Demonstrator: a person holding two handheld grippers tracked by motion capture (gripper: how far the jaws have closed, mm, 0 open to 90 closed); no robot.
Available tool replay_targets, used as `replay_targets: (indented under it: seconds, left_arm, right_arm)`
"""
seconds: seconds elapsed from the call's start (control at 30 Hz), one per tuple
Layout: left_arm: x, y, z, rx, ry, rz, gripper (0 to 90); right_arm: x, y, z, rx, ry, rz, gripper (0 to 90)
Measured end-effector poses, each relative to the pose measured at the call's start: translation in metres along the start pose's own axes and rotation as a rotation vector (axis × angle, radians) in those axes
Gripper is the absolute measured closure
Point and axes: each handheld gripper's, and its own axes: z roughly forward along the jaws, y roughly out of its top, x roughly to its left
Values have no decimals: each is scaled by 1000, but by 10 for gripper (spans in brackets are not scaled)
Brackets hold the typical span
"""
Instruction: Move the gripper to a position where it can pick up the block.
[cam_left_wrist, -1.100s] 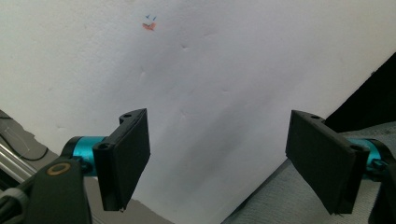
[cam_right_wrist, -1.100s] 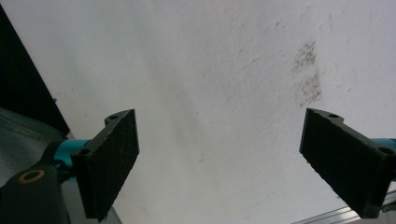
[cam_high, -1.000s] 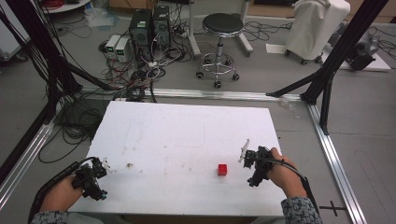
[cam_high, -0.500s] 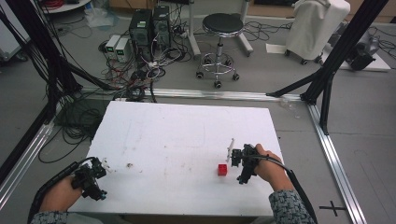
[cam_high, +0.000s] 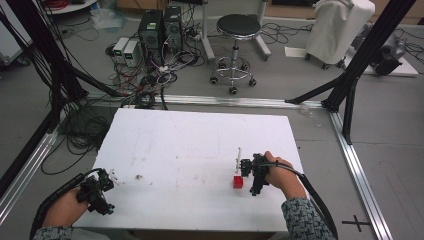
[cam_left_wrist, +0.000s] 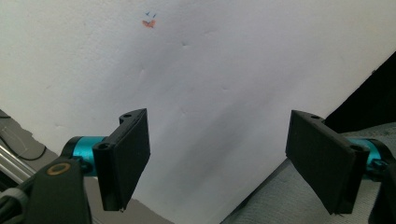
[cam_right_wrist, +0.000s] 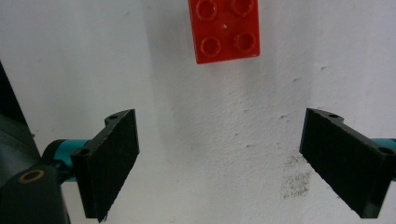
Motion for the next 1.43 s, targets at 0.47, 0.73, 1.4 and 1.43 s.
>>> replay_targets:
  seconds: [0.47, 0.73, 1.4, 1.43]
  left_arm:
    - [-2, 2, 1, -1, -6, 4, 221]
    - [-2, 1, 0, -4, -4, 0, 221]
    - [-1, 2, 2, -4, -7, 2, 221]
    - [-1, 2, 2, -4, -7, 2, 221]
  right_arm:
    - [-6, 20, 15, 17, 17, -90, 112]
    - [-7, 32, 19, -47, 49, -104, 112]
    - [-8, 39, 28, -32, 44, -106, 112]
    - [-8, 39, 27, -28, 41, -102, 112]
